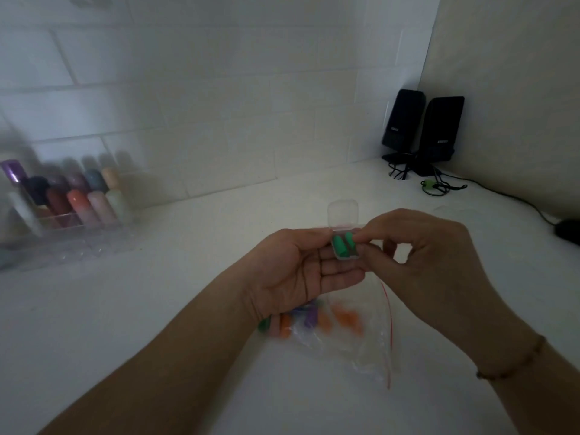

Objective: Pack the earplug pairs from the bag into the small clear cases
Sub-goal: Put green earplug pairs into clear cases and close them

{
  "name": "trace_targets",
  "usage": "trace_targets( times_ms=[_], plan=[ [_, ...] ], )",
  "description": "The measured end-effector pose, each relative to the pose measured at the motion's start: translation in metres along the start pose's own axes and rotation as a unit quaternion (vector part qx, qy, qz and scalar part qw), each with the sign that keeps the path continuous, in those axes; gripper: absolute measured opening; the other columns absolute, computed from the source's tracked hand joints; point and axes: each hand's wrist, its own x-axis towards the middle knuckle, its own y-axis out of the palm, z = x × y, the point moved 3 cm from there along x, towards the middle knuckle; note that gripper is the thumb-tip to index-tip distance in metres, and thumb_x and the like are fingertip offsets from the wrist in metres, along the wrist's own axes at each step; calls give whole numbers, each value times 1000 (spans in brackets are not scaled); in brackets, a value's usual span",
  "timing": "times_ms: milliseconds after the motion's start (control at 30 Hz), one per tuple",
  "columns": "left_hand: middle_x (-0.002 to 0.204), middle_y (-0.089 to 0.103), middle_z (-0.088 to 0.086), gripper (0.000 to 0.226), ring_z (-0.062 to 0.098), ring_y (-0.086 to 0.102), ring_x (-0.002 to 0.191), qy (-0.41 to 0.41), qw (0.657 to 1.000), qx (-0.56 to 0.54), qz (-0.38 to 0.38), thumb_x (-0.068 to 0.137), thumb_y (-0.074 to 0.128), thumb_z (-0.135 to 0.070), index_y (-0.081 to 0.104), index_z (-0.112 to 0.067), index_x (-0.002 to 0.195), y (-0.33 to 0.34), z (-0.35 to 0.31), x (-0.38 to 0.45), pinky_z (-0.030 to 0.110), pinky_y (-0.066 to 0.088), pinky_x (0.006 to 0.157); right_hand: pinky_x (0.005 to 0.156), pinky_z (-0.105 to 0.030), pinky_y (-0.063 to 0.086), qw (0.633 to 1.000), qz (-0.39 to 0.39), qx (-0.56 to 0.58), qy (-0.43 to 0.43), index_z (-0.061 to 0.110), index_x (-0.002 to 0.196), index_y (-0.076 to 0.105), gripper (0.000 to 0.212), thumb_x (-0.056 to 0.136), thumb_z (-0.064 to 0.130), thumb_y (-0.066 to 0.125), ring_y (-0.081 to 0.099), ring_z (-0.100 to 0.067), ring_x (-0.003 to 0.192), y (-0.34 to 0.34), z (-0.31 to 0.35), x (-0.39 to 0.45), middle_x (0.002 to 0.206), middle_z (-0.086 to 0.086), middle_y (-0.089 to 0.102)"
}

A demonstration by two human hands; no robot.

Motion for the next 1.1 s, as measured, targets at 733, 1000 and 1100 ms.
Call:
trace_targets(
  times_ms=[733, 1000, 1100],
  plan=[
    [113, 68, 25, 58, 36, 69, 99, 101, 987, 123, 19, 84, 57, 6, 43, -9, 139, 4, -5, -2, 34, 59, 81, 66, -4, 42, 992, 22, 56, 114, 38, 91, 67, 14, 83, 40, 56, 59, -1, 75, -1, -8, 2, 81, 24, 64],
    [106, 71, 19, 58, 30, 70, 98, 168, 964, 200, 43, 93, 45, 14, 38, -14, 143, 7, -3, -4, 35, 57, 86, 56, -6, 41, 984, 39, 98, 142, 35, 83, 71, 13, 77, 44, 63, 56, -8, 67, 3, -7, 2, 74, 12, 66],
    [94, 75, 13, 43, 25, 74, 85, 267, 917, 293, -32, 89, 60, 4, 54, -11, 129, 12, -5, -3, 28, 58, 74, 52, -8, 41, 972, 14, 119, 200, 37, 81, 71, 18, 74, 51, 62, 55, -8, 59, -3, -15, 4, 67, 8, 65]
  ],
)
